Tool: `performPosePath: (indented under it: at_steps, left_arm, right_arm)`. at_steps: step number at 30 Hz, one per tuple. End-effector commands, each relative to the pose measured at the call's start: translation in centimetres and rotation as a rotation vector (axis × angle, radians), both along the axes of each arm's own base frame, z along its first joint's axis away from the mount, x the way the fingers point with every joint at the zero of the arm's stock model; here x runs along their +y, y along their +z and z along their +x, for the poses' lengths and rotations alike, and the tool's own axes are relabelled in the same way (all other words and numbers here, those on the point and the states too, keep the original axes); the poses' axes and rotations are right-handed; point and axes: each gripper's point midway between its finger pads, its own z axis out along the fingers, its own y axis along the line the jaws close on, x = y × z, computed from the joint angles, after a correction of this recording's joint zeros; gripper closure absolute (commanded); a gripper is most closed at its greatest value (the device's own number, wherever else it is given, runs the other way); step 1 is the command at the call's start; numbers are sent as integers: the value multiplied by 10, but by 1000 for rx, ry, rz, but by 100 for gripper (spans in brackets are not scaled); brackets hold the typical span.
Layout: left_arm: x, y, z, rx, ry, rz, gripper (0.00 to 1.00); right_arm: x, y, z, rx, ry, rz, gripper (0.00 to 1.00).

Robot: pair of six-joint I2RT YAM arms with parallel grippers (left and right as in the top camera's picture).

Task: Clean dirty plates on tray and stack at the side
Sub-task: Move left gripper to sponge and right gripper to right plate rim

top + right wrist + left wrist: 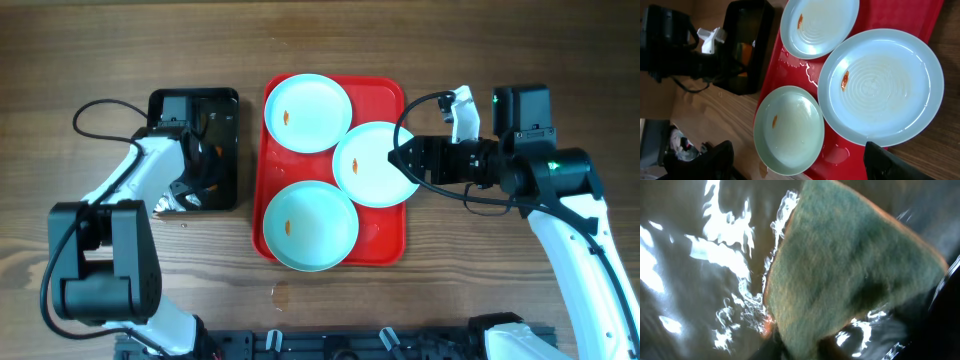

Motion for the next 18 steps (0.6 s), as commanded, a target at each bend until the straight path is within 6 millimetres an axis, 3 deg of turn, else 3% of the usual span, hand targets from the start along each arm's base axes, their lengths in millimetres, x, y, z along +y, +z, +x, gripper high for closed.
performPosePath:
  at_steps: [1, 3, 8, 15, 18]
  left_arm:
    - [-2, 36, 12, -93, -16, -6, 47]
    - [4, 41, 15, -116, -10, 28, 34]
    - [23, 38, 28, -171, 14, 136, 31]
    - [2, -3, 30, -163, -11, 20, 49]
    - [-8, -15, 25, -132, -79, -31, 65]
  right_arm:
    - [2, 6, 2, -28, 20, -7, 16]
    - [2, 6, 2, -28, 20, -7, 16]
    - [2, 6, 2, -27, 20, -7, 16]
    - [2, 5, 1, -16, 15, -5, 16]
    - [2, 5, 1, -16, 14, -5, 16]
